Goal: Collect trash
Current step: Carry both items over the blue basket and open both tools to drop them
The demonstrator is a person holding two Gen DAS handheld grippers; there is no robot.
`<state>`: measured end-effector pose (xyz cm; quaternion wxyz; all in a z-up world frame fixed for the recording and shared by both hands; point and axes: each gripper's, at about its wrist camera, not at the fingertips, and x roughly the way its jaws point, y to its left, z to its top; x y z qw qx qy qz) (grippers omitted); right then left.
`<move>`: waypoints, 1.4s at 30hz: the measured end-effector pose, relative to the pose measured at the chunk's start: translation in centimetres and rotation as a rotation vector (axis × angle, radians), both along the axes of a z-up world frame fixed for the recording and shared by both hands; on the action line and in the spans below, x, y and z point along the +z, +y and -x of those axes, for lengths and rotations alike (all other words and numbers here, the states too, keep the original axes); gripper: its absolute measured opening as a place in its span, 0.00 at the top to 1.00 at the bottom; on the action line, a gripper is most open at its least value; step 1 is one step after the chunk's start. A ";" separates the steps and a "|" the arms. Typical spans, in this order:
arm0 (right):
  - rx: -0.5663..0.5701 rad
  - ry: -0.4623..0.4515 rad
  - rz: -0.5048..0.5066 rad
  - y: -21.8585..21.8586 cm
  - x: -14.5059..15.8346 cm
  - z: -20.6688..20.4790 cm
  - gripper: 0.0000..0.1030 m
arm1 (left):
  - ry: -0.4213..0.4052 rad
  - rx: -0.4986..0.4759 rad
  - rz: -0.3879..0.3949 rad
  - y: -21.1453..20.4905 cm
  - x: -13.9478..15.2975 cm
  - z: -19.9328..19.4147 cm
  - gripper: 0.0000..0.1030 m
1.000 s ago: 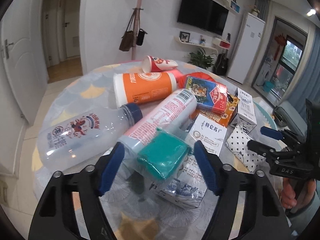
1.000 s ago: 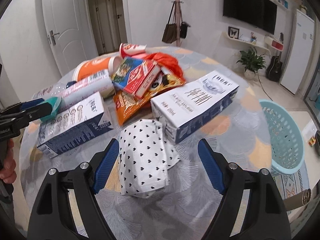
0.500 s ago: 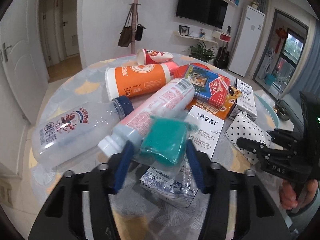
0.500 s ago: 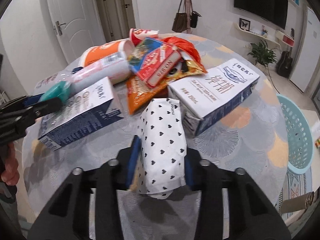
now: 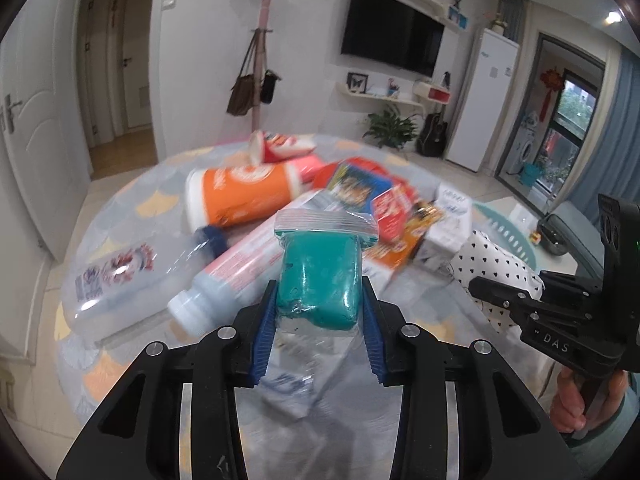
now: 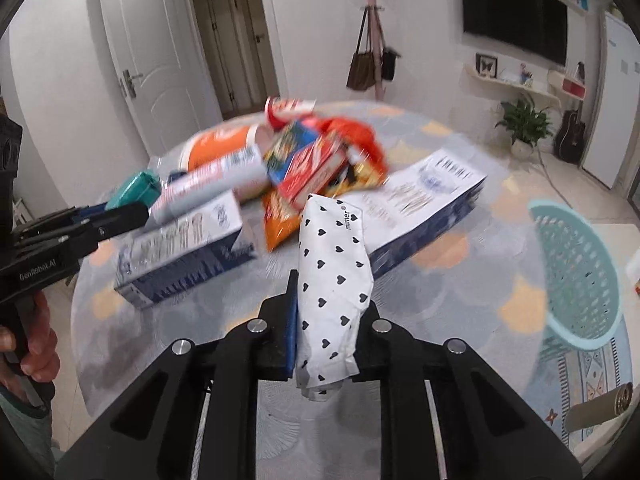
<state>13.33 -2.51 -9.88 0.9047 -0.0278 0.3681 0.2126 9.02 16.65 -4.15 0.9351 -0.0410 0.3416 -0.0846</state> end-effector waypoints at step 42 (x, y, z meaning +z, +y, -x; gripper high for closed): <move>-0.573 -0.001 0.130 -25.3 -2.2 -10.5 0.86 | 0.093 -0.388 -0.051 -31.0 -1.7 -17.3 0.64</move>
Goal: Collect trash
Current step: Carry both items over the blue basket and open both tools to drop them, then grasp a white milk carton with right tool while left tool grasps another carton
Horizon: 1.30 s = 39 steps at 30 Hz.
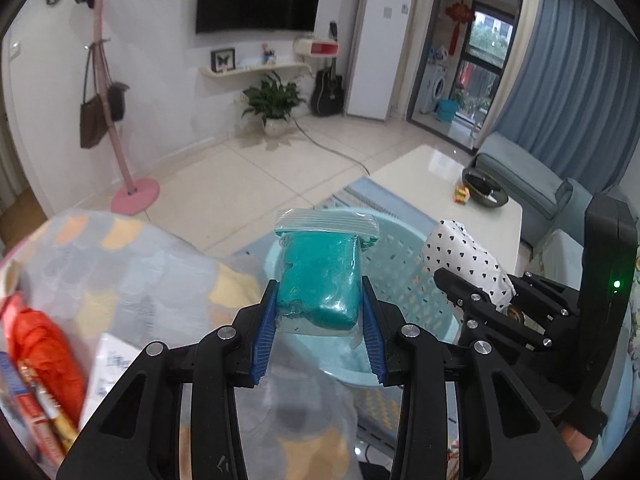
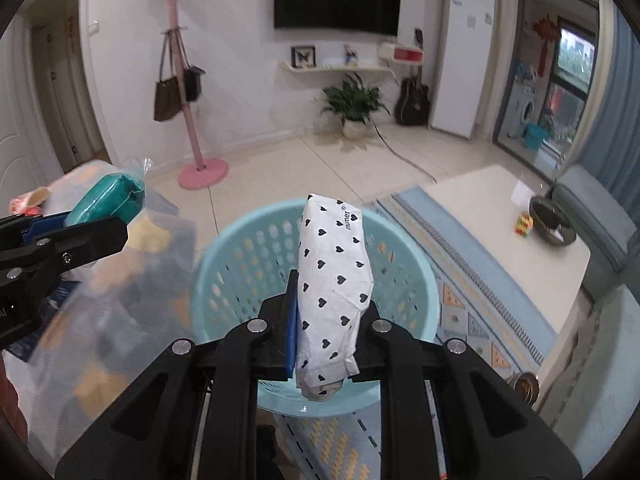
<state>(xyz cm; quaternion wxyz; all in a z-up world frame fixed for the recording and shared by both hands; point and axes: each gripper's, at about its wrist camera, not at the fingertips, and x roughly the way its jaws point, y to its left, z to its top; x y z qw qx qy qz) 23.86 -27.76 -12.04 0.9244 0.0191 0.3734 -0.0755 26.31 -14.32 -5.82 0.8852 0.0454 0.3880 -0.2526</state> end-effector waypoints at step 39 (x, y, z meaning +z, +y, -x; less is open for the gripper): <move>0.036 -0.034 -0.071 0.7 4.5 2.6 0.54 | -0.135 0.061 0.094 5.7 4.9 7.0 0.21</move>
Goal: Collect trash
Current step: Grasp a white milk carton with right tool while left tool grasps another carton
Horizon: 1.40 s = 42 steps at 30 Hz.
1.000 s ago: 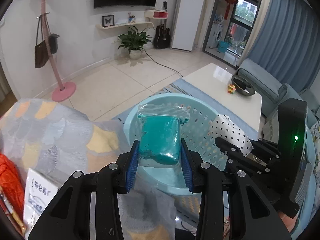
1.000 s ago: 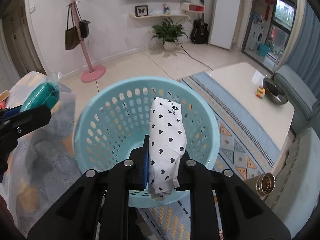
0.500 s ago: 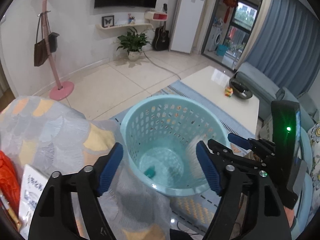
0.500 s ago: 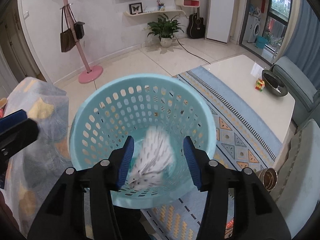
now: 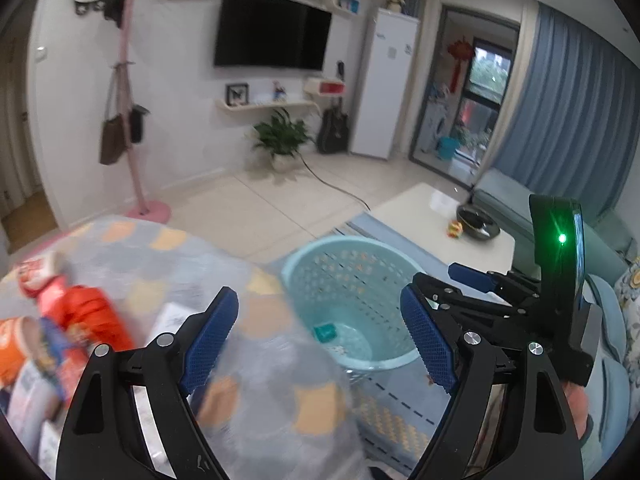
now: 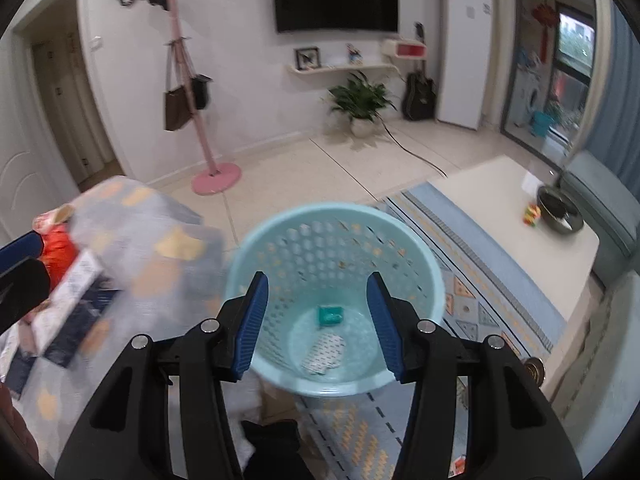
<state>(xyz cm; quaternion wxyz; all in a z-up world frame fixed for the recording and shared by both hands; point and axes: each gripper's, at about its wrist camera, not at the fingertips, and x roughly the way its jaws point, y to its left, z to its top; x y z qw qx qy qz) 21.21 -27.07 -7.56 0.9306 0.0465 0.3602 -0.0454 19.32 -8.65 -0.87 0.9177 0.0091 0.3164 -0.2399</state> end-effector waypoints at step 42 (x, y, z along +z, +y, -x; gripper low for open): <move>0.176 0.232 -0.220 22.6 -3.0 -6.3 0.34 | 0.276 0.240 0.066 24.6 -7.7 10.0 0.28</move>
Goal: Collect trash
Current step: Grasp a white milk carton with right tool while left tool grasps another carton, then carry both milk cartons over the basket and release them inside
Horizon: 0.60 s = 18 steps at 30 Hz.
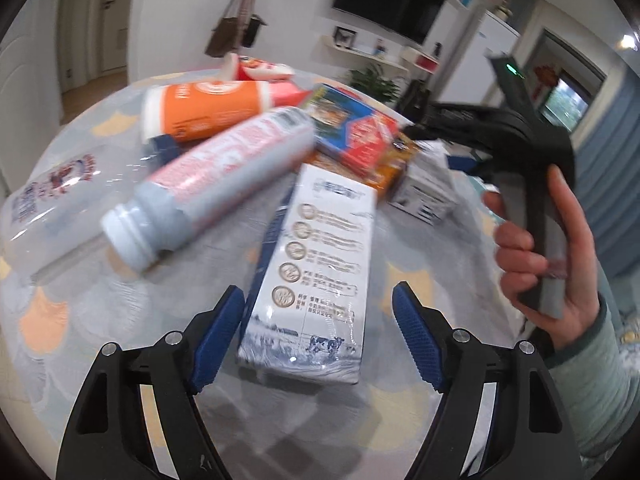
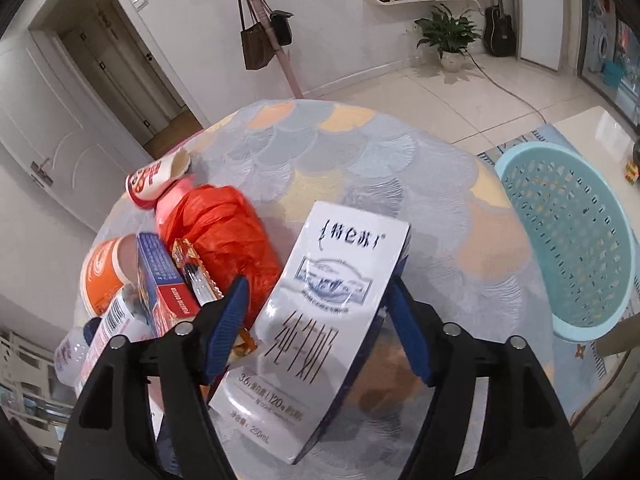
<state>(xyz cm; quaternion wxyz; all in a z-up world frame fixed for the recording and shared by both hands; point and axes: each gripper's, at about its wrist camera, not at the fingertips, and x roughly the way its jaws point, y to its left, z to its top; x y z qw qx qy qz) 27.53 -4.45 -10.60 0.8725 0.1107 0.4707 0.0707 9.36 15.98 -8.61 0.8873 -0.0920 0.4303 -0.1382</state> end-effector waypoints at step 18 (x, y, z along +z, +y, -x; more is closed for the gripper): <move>0.175 -0.014 0.112 -1.4 -0.3 4.9 0.49 | 0.054 0.070 -0.197 -4.7 -0.1 -3.6 0.28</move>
